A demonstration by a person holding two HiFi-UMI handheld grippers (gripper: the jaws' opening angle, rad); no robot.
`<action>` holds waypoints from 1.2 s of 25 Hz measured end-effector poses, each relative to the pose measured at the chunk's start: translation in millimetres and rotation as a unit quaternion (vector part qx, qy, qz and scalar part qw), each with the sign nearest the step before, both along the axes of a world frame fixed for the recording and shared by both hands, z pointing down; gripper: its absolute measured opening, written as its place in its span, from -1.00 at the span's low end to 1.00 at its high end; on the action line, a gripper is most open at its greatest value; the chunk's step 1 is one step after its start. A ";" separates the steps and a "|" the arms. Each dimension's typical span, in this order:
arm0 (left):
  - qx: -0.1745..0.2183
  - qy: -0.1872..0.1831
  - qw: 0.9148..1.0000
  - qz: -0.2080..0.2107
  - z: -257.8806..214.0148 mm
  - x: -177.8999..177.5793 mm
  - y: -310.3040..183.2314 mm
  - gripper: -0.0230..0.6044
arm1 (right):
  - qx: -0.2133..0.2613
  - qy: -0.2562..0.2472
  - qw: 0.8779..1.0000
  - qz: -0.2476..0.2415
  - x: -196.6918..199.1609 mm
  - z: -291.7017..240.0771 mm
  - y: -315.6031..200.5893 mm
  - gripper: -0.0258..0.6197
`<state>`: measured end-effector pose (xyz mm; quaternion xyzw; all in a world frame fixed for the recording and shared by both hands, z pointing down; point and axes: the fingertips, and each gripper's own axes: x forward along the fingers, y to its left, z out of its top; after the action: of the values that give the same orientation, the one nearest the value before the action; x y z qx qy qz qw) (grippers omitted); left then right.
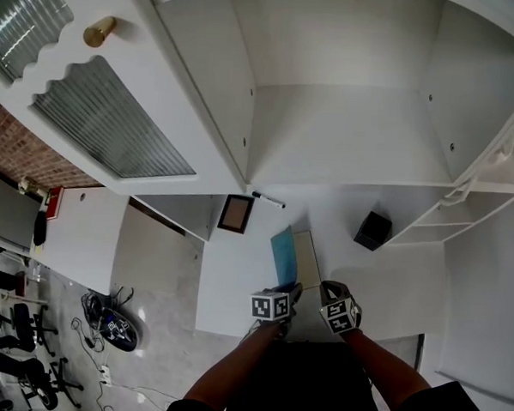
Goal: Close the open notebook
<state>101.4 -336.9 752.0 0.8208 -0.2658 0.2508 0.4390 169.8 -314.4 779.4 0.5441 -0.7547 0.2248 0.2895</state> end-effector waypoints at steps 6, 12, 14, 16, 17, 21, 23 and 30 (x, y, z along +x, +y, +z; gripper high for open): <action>-0.018 -0.024 0.999 0.026 19.8 23.9 5.0 -0.75 | -0.012 -0.002 1.000 0.023 20.5 4.5 3.9 -0.92; -0.036 -0.048 0.997 0.053 43.1 42.7 4.1 -0.71 | -0.027 -0.008 0.998 0.050 39.7 12.5 7.8 -0.92; -0.042 -0.057 0.996 0.061 52.0 46.2 6.8 -0.70 | -0.038 -0.016 0.997 0.067 44.8 17.2 13.4 -0.92; -0.043 -0.067 0.994 0.069 59.5 50.7 6.7 -0.70 | -0.042 -0.023 0.995 0.082 50.7 20.1 16.0 -0.92; -0.039 -0.075 0.993 0.077 63.2 53.1 6.5 -0.69 | -0.042 -0.025 0.995 0.086 53.1 20.8 16.7 -0.92; -0.017 -0.107 0.988 0.106 75.4 60.7 8.2 -0.66 | -0.047 -0.024 0.994 0.099 63.0 23.0 25.8 -0.92; -0.016 -0.114 0.987 0.114 79.9 62.4 9.7 -0.65 | -0.059 -0.014 0.992 0.113 71.4 25.9 35.3 -0.92; 0.017 -0.125 0.978 0.168 87.0 67.2 14.1 -0.59 | -0.097 -0.003 0.984 0.151 90.2 46.3 72.3 -0.92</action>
<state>168.6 -322.8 839.0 0.8232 -0.1808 0.4173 0.3400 260.0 -242.1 825.8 0.6207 -0.6389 0.3399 0.3018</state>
